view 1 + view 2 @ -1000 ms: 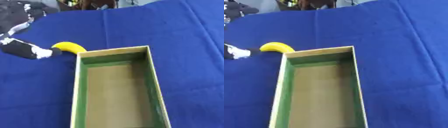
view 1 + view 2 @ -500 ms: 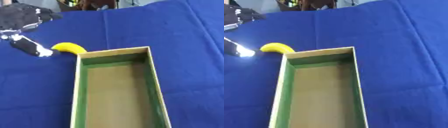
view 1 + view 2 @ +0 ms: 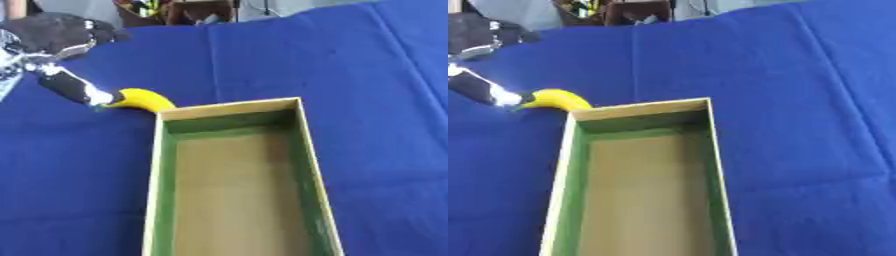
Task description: Pick up objects on the table and place them in the box.
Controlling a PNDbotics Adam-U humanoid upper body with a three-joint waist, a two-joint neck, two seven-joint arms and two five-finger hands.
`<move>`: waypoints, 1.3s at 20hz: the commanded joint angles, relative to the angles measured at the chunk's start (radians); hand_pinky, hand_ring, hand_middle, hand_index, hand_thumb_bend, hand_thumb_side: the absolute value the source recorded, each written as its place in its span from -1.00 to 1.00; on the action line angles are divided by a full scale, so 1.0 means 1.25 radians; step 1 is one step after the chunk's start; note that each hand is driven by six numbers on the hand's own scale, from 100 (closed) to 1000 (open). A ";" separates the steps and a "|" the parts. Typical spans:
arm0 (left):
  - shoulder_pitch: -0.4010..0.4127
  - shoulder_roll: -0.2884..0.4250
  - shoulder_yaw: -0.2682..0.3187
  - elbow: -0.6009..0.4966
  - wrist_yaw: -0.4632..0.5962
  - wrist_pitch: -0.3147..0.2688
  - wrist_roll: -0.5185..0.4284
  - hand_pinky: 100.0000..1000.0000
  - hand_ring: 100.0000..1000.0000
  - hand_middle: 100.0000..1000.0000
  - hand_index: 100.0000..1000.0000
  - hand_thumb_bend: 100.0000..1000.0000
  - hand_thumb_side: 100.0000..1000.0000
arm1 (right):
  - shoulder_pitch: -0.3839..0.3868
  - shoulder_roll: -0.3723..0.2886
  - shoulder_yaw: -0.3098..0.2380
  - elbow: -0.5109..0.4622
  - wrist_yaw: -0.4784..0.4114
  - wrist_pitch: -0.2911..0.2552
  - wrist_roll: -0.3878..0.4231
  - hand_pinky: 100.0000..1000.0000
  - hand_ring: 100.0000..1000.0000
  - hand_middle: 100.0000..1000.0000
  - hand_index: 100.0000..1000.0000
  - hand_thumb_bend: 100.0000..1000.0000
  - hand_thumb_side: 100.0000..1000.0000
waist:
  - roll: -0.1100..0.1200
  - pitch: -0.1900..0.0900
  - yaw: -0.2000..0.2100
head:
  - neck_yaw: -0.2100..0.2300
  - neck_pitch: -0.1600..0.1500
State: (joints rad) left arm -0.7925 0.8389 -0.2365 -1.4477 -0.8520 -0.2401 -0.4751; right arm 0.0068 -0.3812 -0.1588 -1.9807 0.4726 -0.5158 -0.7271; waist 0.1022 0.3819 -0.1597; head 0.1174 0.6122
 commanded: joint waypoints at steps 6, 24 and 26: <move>-0.039 -0.012 -0.013 0.065 -0.019 -0.033 -0.008 0.25 0.52 0.63 0.98 -0.22 0.02 | -0.011 -0.005 0.002 -0.015 -0.003 -0.063 -0.056 0.38 0.44 0.20 0.44 -1.00 0.24 | -0.007 -0.003 -0.002 | 0.006 -0.022; -0.053 -0.041 -0.022 0.106 0.004 -0.062 -0.004 0.14 0.43 0.50 0.77 -0.63 -0.09 | -0.022 0.006 0.004 -0.015 -0.008 -0.054 -0.050 0.38 0.44 0.19 0.43 -1.00 0.18 | 0.001 0.014 -0.011 | 0.014 -0.031; -0.053 -0.044 -0.024 0.110 0.016 -0.060 -0.004 0.13 0.42 0.48 0.74 -0.65 -0.09 | -0.023 0.007 0.004 -0.015 -0.009 -0.053 -0.051 0.38 0.44 0.19 0.43 -1.00 0.17 | 0.002 0.015 -0.011 | 0.015 -0.031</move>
State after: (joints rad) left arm -0.8377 0.7636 -0.2672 -1.3067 -0.8442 -0.3165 -0.4866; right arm -0.0184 -0.3638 -0.1522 -1.9807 0.4648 -0.5186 -0.7243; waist 0.1084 0.4196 -0.1729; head 0.1321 0.5864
